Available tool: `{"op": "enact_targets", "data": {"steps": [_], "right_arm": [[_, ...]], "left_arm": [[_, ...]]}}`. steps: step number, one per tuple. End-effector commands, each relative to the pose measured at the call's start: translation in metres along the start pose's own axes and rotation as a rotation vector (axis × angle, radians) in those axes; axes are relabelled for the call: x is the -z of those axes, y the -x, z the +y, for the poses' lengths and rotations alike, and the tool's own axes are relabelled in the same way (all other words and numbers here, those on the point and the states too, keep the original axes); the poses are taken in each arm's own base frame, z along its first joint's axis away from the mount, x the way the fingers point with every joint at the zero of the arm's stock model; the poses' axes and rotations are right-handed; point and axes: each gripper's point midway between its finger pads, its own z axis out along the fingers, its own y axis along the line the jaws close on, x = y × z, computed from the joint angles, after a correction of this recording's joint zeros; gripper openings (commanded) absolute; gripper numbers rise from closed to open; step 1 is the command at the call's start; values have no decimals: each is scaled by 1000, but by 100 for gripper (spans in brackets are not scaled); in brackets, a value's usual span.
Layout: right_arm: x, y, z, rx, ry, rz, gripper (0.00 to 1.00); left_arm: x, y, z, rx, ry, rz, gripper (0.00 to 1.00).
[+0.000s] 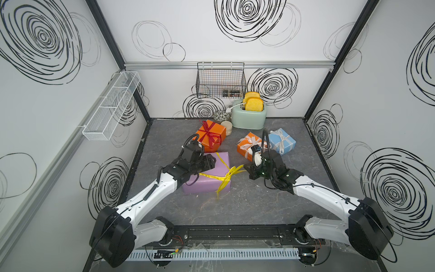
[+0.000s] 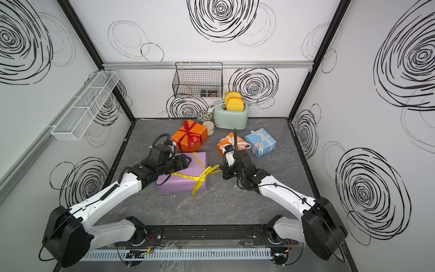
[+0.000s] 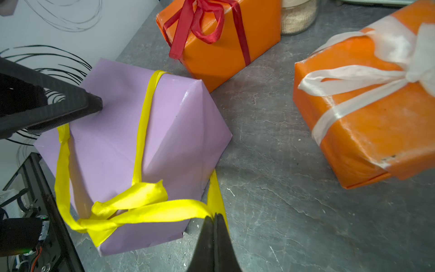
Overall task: Untie the ribbon bows on the gift boxes
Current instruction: Untie the ribbon from the gift box.
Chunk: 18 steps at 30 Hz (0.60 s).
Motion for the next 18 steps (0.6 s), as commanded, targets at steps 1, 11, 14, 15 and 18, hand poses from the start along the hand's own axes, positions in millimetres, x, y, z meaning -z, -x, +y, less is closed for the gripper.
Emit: {"op": "enact_targets", "data": {"steps": [1, 11, 14, 15, 18], "right_arm": [[10, 23, 14, -7, 75, -125, 1], [12, 17, 9, -31, 80, -169, 2], [14, 16, 9, -34, 91, -191, 2], [14, 16, 9, -36, 92, -196, 2], [15, 15, 9, -40, 101, -210, 2]], "left_arm": [[-3, 7, 2, -7, 4, -22, 69], [3, -3, -37, -123, -158, 6, 84], [16, -4, -55, -210, -208, -37, 90], [21, -4, -63, -247, -233, -54, 93], [35, -4, -76, -326, -260, -107, 97]]}}
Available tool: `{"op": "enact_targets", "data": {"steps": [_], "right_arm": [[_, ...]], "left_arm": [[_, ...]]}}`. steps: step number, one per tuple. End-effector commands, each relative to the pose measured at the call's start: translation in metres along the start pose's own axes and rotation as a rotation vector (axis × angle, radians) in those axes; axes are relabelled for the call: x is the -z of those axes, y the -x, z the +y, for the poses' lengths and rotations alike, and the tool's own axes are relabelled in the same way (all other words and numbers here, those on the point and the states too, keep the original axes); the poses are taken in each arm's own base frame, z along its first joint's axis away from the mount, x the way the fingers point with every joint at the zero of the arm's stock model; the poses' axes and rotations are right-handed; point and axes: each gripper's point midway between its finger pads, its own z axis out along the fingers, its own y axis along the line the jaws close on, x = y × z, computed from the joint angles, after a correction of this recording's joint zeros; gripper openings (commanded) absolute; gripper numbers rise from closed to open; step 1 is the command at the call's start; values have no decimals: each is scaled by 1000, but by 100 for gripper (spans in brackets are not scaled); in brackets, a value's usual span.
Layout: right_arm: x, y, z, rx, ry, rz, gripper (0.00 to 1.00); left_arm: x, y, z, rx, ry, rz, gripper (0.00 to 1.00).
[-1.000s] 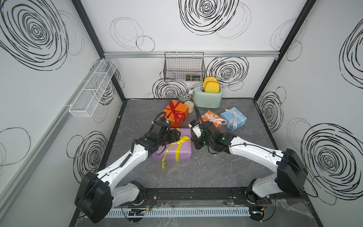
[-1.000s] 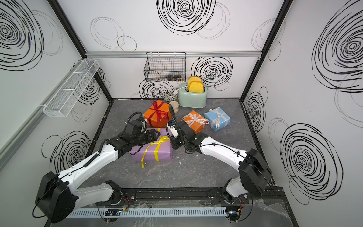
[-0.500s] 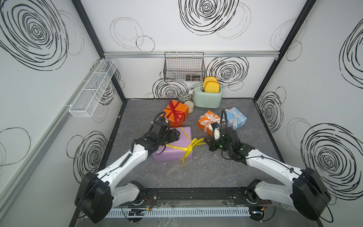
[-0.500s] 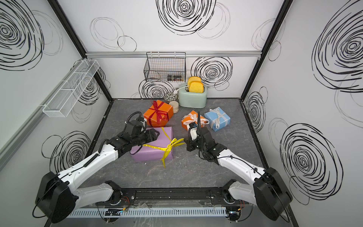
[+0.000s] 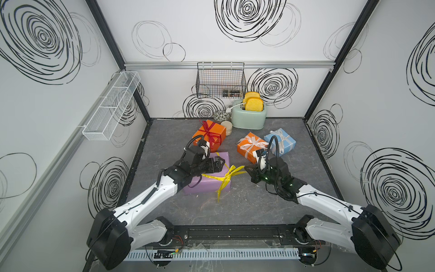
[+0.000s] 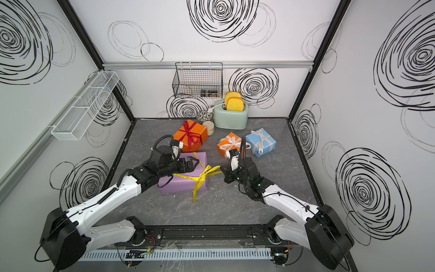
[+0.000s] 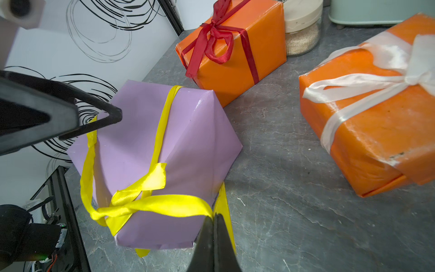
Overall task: Untie the ribbon bows on the gift boxes
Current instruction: Untie the ribbon from the gift box.
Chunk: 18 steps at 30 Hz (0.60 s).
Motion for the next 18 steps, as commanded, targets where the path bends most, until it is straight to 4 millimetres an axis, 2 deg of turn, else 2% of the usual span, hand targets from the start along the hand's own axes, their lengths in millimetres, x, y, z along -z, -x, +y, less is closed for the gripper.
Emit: {"op": "enact_targets", "data": {"steps": [1, 6, 10, 15, 18], "right_arm": [[5, 15, 7, -7, 40, -75, 2], [7, 15, 14, -19, 79, -84, 3], [11, 17, 21, -27, 115, -96, 3], [16, 21, 28, -30, 139, -108, 4], [18, 22, 32, -25, 147, -118, 4]], "left_arm": [[16, 18, -26, -137, -59, -112, 97], [25, 6, -31, -200, 116, -98, 95], [38, -10, -24, -127, 274, -88, 91], [51, -33, -38, 23, 257, -85, 88], [50, -48, -46, 98, 237, -80, 86]]}}
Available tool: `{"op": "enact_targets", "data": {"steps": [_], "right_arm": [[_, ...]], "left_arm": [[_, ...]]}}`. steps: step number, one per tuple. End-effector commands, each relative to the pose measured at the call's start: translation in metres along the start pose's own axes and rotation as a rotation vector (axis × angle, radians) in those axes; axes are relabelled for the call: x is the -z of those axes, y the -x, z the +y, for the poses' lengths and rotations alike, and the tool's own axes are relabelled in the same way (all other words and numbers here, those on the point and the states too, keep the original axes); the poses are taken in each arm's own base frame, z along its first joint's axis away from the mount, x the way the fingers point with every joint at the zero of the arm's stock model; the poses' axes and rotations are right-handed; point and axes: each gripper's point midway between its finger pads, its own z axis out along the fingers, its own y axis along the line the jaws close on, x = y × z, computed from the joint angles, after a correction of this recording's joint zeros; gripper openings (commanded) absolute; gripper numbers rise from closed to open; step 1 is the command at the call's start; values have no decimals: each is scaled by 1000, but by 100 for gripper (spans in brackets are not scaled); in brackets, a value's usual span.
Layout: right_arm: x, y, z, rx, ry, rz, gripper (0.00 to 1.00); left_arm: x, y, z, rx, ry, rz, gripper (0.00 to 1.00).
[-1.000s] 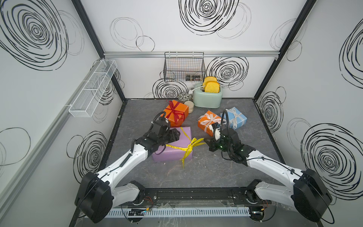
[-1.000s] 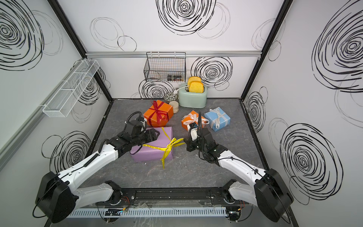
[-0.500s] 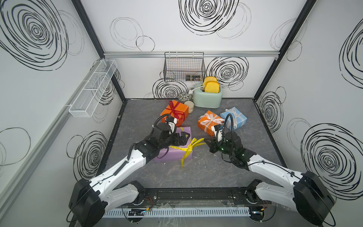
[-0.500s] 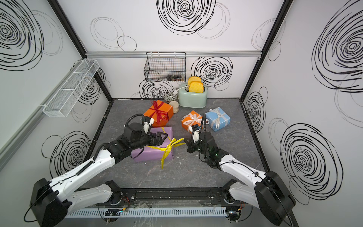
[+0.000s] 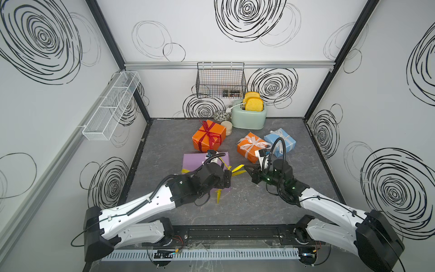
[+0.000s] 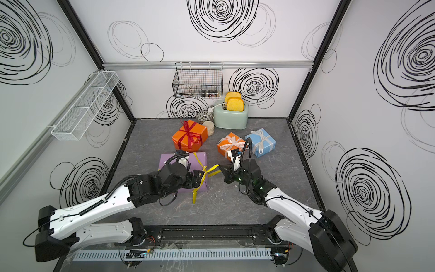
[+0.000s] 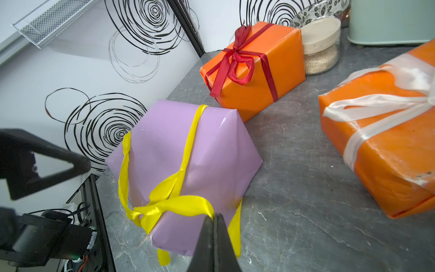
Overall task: Untie the ribbon bows on the gift boxes
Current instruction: Untie the ribbon from the gift box.
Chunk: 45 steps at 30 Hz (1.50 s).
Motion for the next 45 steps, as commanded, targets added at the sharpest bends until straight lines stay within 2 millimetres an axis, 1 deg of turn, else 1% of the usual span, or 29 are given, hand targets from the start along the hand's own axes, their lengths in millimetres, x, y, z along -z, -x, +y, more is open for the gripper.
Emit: {"op": "enact_targets", "data": {"steps": [1, 3, 6, 11, 18, 21, 24, 29, 31, 35, 40, 43, 45], "right_arm": [[4, 7, 11, 1, 38, -34, 4], [3, 7, 12, 2, 41, -30, 4], [3, 6, 13, 2, 43, -27, 4], [2, 5, 15, 10, 45, -25, 4], [1, 4, 16, 26, 37, -21, 5], [0, 4, 18, 30, 41, -21, 5], [-1, 2, 18, 35, 38, -15, 5], [-1, 2, 19, 40, 35, -16, 5], [-1, 2, 19, 41, 34, -17, 5], [-2, 1, 18, 43, 31, -12, 5], [-1, 2, 18, 45, 30, -15, 5], [-1, 2, 19, 47, 35, -15, 5], [-2, 0, 19, 47, 35, -11, 5]], "left_arm": [[5, -4, 10, 181, 64, -34, 86], [2, -11, 15, 226, 95, -19, 85], [-2, -16, 20, 282, 130, -25, 83], [-7, -13, 34, 383, 185, -54, 79], [-17, -19, 41, 485, 199, -43, 76], [-24, -26, 37, 511, 183, -8, 75], [-29, -29, 34, 510, 180, 9, 75], [-30, -27, 46, 496, 242, -23, 71], [-33, -28, 50, 495, 253, -25, 67], [-40, -28, 54, 486, 265, -13, 64], [-39, -22, 61, 455, 294, -39, 57], [-42, -19, 65, 440, 299, -41, 51], [-42, -18, 67, 430, 308, -41, 48]]}}
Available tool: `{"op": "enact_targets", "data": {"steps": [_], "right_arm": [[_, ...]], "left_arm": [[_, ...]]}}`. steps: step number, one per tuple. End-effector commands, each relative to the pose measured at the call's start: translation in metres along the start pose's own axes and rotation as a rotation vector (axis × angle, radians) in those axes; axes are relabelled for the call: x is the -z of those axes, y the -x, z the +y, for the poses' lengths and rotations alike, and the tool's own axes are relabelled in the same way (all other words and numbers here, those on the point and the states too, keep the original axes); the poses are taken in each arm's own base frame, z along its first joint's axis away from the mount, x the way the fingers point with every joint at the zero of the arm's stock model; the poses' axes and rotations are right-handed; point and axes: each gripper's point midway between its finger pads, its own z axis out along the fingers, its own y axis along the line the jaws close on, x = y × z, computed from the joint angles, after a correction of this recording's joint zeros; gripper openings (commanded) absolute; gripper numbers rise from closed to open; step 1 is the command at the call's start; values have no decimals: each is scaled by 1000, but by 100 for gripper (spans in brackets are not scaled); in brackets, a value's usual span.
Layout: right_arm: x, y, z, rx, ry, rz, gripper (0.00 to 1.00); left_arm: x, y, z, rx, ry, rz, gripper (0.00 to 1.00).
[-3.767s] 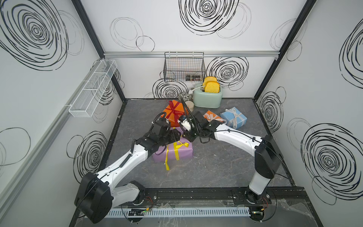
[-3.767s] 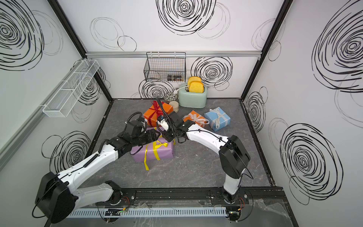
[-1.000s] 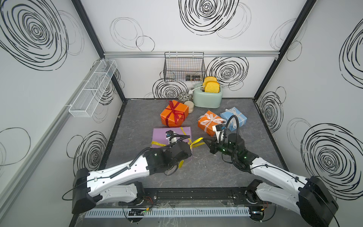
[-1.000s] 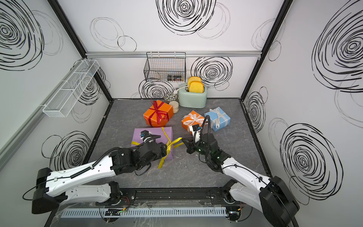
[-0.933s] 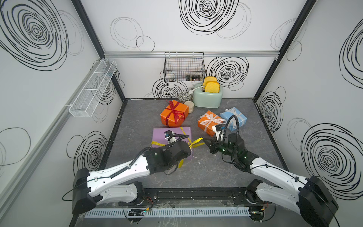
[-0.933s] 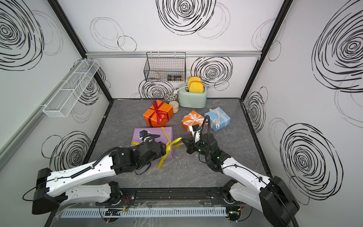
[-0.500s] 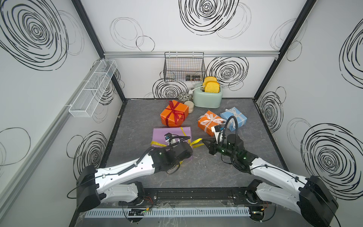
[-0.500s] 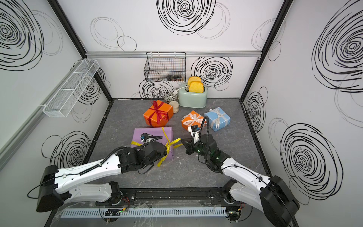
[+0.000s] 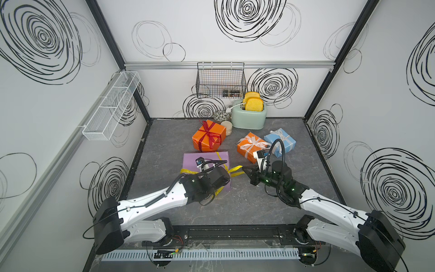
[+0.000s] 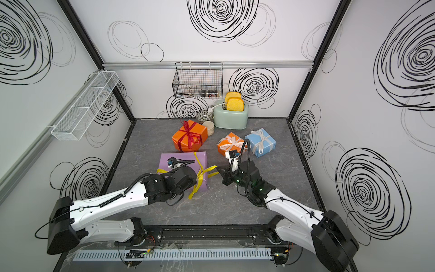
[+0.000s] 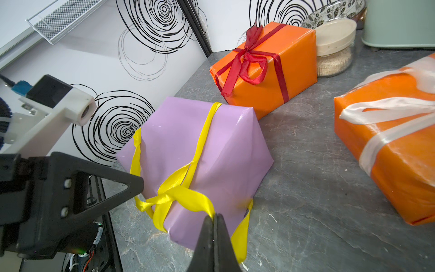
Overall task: Untie the ribbon bows on the gift boxes
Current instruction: Untie the ribbon from the gift box.
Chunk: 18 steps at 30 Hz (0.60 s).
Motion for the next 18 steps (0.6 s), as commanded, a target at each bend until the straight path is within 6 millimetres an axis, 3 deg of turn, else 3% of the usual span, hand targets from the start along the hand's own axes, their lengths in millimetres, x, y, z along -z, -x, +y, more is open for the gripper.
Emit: {"op": "enact_targets", "data": {"steps": [1, 7, 12, 18], "right_arm": [[0, 5, 5, 18, 13, -17, 4], [-1, 5, 4, 20, 13, -14, 4], [-1, 5, 4, 22, 11, -14, 4], [-1, 4, 1, 21, -6, -13, 4]], "left_arm": [[-6, 9, 5, -20, 26, -42, 46], [-6, 10, 3, -52, 20, -40, 34], [-2, 18, 1, -65, 3, -55, 19], [6, 41, 2, -52, -16, -85, 6]]}}
